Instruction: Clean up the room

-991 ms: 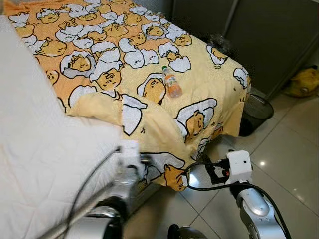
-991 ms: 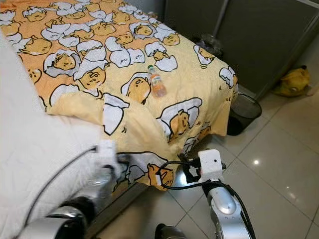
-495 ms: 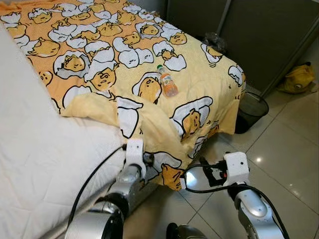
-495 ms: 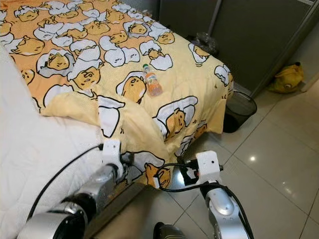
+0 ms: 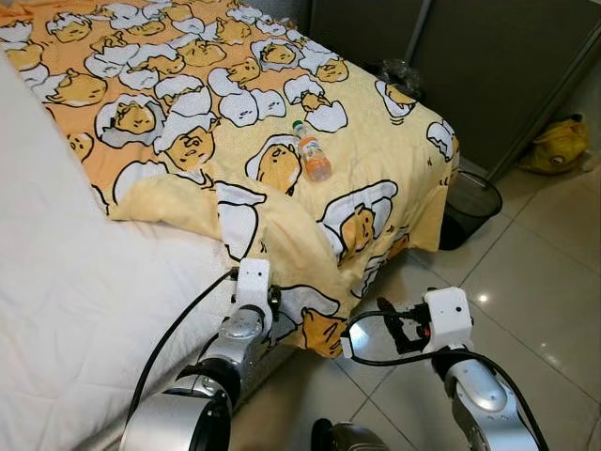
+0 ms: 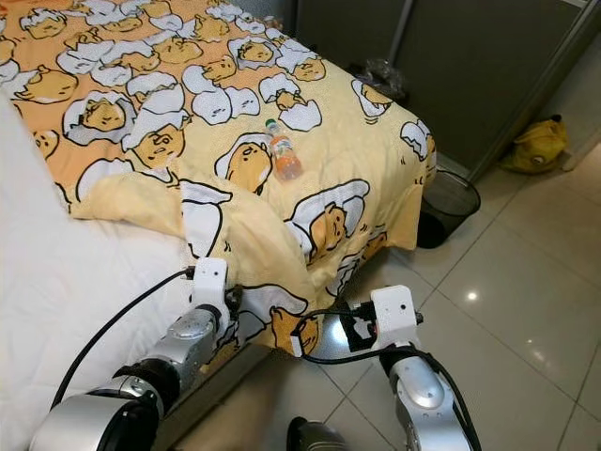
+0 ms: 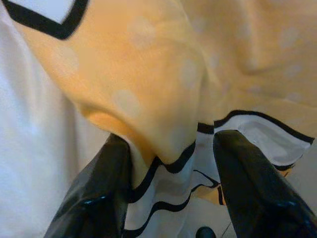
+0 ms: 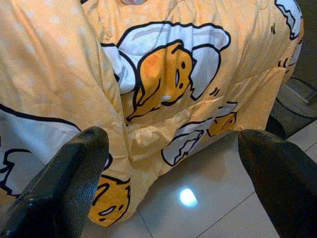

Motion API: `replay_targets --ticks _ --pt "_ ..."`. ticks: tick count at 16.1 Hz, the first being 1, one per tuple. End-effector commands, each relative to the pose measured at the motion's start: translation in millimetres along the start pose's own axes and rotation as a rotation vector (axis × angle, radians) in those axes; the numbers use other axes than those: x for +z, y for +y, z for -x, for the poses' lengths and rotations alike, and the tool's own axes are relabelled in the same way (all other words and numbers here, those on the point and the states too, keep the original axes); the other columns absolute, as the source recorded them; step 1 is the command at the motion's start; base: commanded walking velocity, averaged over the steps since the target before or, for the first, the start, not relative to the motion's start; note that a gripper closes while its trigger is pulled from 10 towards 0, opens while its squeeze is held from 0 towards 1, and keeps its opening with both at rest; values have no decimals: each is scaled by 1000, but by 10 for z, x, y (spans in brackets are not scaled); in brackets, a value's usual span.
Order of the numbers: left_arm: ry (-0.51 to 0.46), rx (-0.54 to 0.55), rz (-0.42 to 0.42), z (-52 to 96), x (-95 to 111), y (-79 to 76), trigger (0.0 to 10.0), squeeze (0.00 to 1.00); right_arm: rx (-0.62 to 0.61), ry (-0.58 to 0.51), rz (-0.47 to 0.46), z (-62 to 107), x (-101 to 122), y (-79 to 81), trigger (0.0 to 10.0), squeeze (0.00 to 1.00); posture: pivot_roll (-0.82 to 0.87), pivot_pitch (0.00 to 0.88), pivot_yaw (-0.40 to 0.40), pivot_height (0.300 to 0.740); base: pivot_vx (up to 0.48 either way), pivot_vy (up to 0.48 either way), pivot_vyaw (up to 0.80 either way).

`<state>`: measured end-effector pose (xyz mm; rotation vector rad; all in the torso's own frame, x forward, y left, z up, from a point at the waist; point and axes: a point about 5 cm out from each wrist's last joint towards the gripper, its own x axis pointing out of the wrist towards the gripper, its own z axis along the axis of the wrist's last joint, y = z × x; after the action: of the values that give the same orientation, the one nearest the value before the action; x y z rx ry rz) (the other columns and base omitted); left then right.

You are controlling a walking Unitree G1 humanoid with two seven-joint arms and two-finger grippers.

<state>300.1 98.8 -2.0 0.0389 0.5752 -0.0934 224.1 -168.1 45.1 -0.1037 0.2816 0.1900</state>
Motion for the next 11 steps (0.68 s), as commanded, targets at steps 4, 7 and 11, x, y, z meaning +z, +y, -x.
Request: replay_targets --ticks 4,7,11 --pt "-10 -15 -31 -2 22 -40 0 0 65 78 21 109 -118 30 10000 0 -206 119 -73 740 0 0 0" --pt "-67 -9 -42 -21 152 6 0 0 95 125 -3 169 -208 111 10000 0 -195 175 -66 740 0 0 0" --pt "-89 14 -79 -26 190 107 0 0 111 148 -7 273 -248 149 10000 0 -195 233 -59 740 0 0 0"
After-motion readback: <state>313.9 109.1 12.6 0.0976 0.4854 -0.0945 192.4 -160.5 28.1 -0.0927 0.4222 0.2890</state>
